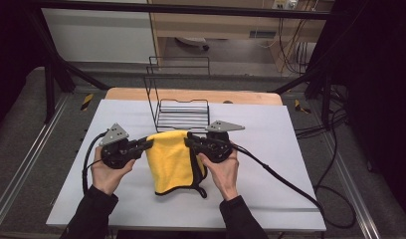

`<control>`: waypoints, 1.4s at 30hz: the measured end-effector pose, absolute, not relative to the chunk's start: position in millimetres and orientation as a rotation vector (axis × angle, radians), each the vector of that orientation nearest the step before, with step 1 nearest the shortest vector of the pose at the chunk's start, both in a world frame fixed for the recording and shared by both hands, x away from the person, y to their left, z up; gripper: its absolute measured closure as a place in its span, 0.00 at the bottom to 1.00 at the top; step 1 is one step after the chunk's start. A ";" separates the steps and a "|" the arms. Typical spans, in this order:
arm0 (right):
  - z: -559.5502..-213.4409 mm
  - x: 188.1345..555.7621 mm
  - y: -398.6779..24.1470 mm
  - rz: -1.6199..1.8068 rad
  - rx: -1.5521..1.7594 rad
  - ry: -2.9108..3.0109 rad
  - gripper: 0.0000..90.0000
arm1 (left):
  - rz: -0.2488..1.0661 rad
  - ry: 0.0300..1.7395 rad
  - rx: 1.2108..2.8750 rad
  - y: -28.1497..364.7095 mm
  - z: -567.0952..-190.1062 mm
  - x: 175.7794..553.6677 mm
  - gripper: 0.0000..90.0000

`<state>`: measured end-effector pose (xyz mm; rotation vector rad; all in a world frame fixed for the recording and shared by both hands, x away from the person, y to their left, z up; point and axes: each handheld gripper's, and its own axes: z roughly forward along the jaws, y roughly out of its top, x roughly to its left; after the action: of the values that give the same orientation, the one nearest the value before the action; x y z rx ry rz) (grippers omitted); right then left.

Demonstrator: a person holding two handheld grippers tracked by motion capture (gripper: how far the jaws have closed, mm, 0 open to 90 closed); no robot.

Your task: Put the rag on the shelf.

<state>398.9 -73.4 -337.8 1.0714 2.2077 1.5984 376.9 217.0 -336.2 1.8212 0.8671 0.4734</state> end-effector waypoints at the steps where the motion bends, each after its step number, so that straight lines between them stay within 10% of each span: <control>1: -335.5 398.1 -74.5 1.604 1.065 2.197 0.85 | 0.480 0.859 1.816 216.2 -334.2 376.4 0.90; 42: -241.4 402.0 -83.9 1.741 0.825 1.753 0.85 | 0.682 0.692 1.468 197.9 -241.5 404.1 0.90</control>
<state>402.0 -83.9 -241.4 0.8246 1.7531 1.7411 404.1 197.9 -241.5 1.4677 0.6918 0.6819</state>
